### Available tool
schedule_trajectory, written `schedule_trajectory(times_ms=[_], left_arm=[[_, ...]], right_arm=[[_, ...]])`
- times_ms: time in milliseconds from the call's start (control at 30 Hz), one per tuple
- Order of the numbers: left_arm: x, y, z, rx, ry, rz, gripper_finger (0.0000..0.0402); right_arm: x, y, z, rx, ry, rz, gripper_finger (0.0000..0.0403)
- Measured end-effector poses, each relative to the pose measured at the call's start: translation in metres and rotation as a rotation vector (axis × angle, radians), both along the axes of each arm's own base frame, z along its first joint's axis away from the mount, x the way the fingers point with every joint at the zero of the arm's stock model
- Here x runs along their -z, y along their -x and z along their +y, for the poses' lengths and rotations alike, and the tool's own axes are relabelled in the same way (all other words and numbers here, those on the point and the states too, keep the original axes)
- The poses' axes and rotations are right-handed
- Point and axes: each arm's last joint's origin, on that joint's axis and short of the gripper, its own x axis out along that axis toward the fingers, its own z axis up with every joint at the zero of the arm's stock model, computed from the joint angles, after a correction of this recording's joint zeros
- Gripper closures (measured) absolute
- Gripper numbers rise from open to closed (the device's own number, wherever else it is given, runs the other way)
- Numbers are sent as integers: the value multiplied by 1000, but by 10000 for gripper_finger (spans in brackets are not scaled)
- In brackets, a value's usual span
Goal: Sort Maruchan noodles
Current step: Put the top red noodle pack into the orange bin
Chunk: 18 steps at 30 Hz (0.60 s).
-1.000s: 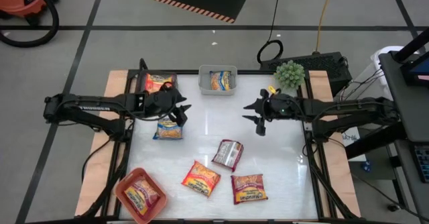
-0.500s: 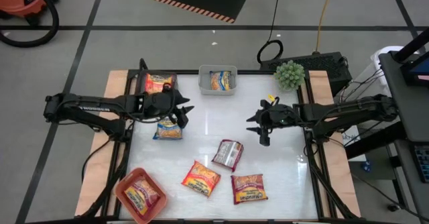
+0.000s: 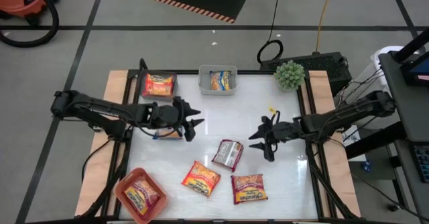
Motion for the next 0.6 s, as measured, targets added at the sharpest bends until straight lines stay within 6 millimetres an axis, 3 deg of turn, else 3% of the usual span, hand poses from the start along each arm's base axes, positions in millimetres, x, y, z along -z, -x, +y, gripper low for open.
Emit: schedule_trajectory(times_ms=[333,600], left_arm=[[2,-7,-16,46,21,-42,220],[1,-8,-26,82,26,-69,220]], right_arm=[[9,-3,38,-90,-61,-18,248],[29,-15,51,-60,-58,11,248]])
